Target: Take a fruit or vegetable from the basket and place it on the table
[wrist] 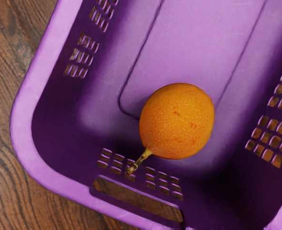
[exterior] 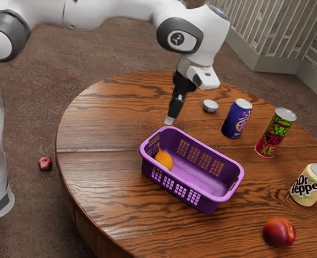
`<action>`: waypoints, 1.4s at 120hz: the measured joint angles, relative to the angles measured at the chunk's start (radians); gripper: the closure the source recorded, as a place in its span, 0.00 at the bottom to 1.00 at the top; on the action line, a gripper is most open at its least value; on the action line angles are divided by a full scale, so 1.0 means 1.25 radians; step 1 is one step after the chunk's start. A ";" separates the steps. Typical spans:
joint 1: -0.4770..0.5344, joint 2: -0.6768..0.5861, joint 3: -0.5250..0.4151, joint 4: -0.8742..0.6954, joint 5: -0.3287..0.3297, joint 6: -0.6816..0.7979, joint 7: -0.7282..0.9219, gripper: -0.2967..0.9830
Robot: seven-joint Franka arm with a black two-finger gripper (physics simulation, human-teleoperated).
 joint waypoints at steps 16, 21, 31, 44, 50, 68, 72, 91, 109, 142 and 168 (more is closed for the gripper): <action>-0.004 -0.012 -0.011 -0.049 -0.014 0.033 0.041 0.23; -0.002 -0.012 -0.011 -0.059 -0.017 0.042 0.052 0.23; 0.010 -0.012 -0.011 -0.071 -0.019 0.060 0.072 0.23; 0.050 -0.013 -0.032 -0.081 -0.025 0.076 0.093 0.23; 0.065 -0.012 -0.046 -0.082 -0.026 0.081 0.100 0.23; 0.056 -0.005 -0.059 -0.090 -0.028 0.098 0.117 0.23; 0.049 -0.004 -0.059 -0.092 -0.029 0.103 0.121 0.23; 0.014 0.004 -0.060 -0.114 -0.031 0.128 0.134 0.23; -0.015 0.005 -0.054 -0.123 -0.030 0.144 0.142 0.23; -0.036 0.012 -0.038 -0.124 -0.022 0.158 0.152 0.23; -0.033 0.030 -0.027 -0.124 -0.013 0.171 0.156 0.23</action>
